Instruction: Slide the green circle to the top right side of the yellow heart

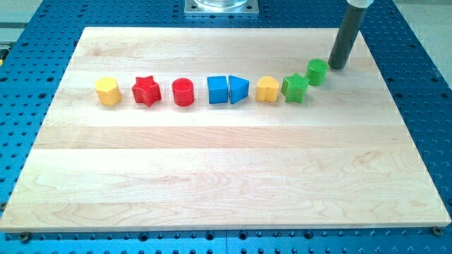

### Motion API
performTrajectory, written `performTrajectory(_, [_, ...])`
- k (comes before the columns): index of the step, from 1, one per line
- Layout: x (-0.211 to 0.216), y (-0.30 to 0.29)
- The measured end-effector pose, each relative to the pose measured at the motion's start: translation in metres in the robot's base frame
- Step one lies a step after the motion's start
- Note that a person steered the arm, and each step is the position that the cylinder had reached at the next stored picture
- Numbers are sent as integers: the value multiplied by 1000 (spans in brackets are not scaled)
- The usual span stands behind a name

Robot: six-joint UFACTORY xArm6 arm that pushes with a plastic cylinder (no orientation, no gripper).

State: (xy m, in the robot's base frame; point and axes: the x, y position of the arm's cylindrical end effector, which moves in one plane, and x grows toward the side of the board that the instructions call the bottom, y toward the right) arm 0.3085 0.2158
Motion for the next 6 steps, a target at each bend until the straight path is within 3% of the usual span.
performTrajectory(1, [33, 26])
performTrajectory(2, [51, 8])
performTrajectory(4, [32, -68])
performTrajectory(5, [29, -68])
performTrajectory(6, [76, -17])
